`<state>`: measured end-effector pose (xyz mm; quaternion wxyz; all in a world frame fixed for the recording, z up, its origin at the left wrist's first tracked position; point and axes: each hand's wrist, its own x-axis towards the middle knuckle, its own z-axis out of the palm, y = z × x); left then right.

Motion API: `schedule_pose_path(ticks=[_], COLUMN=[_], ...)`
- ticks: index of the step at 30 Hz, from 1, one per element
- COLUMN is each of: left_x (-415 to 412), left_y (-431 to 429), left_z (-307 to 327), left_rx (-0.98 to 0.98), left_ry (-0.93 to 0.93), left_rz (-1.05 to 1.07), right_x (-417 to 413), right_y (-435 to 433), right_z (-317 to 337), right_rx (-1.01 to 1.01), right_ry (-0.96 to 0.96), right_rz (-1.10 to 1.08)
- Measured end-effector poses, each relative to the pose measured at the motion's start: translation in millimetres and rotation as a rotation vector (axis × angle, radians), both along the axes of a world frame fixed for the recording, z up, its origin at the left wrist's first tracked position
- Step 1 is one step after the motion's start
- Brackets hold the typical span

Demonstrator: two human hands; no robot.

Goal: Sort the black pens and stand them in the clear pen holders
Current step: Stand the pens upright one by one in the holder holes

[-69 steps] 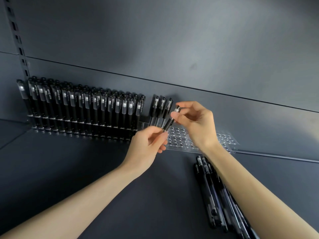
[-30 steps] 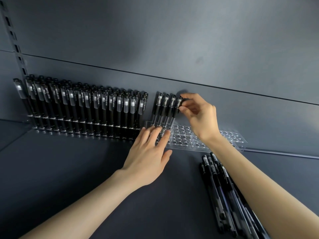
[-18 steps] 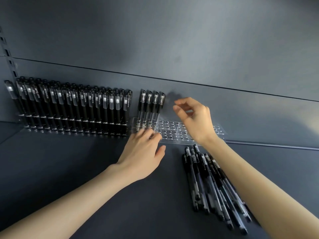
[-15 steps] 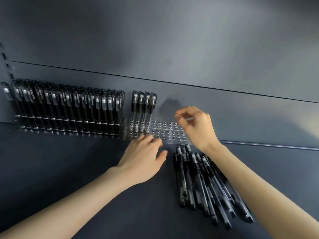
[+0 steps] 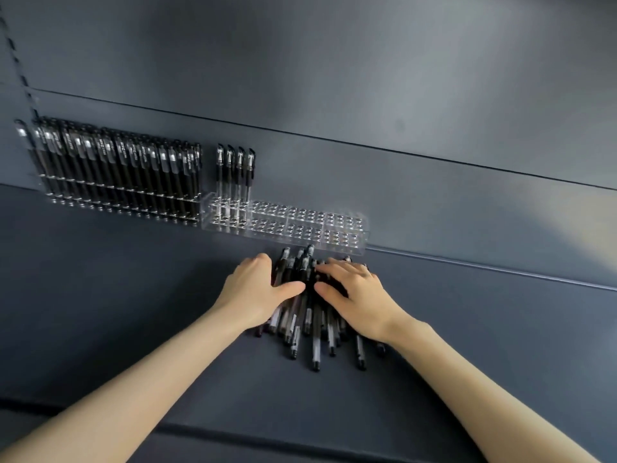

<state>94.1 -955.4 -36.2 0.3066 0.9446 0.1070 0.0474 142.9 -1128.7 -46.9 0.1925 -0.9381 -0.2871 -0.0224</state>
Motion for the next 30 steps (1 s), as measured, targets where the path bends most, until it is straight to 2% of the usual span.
schedule_pose_path(ticks=[3,7,13,15,17,20,22,24,30], left_x=[10,13,12,7,-2,-17,-19,-16,5], left_y=[4,3,12,12,11,10,11,14,40], left_z=[7,11,-1,0,3,12,18,21,26], left_rx=[-0.114,-0.120,-0.269,-0.432,-0.642,-0.804,-0.834,-0.843,-0.822], left_ry=[0.050,0.054,-0.112,-0.149,-0.167,-0.137,-0.126,-0.138,-0.183], left_rz=[-0.001,-0.023,0.069,0.062,0.025,-0.112,-0.199,-0.259,-0.304], right_x=[-1,0,2,2,0,-10,-12,-11,12], right_y=[1,1,-1,-2,-2,10,23,36,70], right_z=[0,-1,-1,0,4,22,36,48,63], right_rx=[-0.007,-0.001,0.043,0.083,0.201,0.527,0.739,0.870,1.014], right_ry=[-0.035,-0.034,-0.048,-0.074,-0.071,0.108,0.255,0.326,0.301], right_rz=[-0.005,0.000,0.018,0.011,0.007,0.055,0.105,0.122,0.010])
